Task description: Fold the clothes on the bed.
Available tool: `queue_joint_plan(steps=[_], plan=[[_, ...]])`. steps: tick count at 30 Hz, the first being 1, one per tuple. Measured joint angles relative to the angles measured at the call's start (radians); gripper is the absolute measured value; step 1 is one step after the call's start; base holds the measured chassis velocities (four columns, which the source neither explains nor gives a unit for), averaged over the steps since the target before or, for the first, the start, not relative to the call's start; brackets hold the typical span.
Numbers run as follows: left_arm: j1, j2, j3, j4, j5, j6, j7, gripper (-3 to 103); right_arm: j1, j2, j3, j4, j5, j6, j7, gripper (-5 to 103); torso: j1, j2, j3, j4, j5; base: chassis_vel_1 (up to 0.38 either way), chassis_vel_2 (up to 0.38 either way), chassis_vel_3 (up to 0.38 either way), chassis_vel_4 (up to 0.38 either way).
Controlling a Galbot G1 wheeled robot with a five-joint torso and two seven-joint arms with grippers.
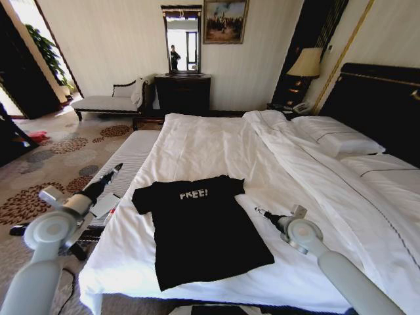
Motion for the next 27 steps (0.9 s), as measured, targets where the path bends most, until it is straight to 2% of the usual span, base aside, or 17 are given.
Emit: queue_joint_plan(steps=[2,4,8,13,19,22,23,25,27], plan=[[-0.024,-0.004,0.04,-0.055,0.0,0.008,-0.01,95,-0.068,-0.037,0.023,0.05,0.022,-0.014,0.017,100,0.0,0.0,0.0,0.0002,0.0001,0.0,0.0,0.0,0.0],[-0.048,-0.016,0.085,-0.09,0.013,0.015,-0.015,100,-0.126,-0.07,0.042,0.071,0.019,-0.018,0.008,100,0.0,0.0,0.0,0.0002,-0.0006,0.0,0.0,0.0,0.0],[-0.063,-0.04,0.133,-0.122,0.023,0.023,-0.02,100,-0.18,-0.086,0.056,0.053,-0.015,-0.014,-0.014,100,0.0,0.0,0.0,0.0001,-0.0004,0.0,0.0,0.0,0.0],[-0.051,-0.065,0.149,-0.164,0.024,0.036,-0.029,100,-0.2,-0.089,0.061,0.004,-0.027,-0.015,-0.036,100,0.0,0.0,0.0,0.0007,-0.0003,0.0,0.0,0.0,0.0],[-0.032,-0.069,0.139,-0.189,0.029,0.044,-0.038,100,-0.199,-0.061,0.072,0.01,0.03,-0.014,-0.034,102,0.0,0.0,0.0,0.0,-0.0009,0.0,0.0,0.0,0.0],[-0.027,-0.064,0.126,-0.191,0.03,0.044,-0.038,100,-0.201,-0.044,0.068,0.04,0.044,-0.005,-0.028,90,0.0,0.0,0.0,-0.0002,-0.0004,0.0,0.0,0.0,0.0],[-0.027,-0.064,0.126,-0.191,0.03,0.044,-0.038,100,-0.201,-0.044,0.068,0.04,0.044,-0.005,-0.028,90,0.0,0.0,0.0,-0.0002,-0.0004,0.0,0.0,0.0,0.0],[-0.02,-0.063,0.118,-0.191,0.032,0.044,-0.038,100,-0.206,-0.034,0.063,0.068,0.049,-0.003,-0.017,79,0.0,0.0,0.0,0.0001,-0.0003,0.0,0.0,0.0,0.0],[-0.017,-0.063,0.116,-0.189,0.035,0.044,-0.039,100,-0.208,-0.03,0.06,0.078,0.05,-0.003,-0.012,79,0.0,0.0,0.0,0.0003,-0.0003,0.0,0.0,0.0,0.0]])
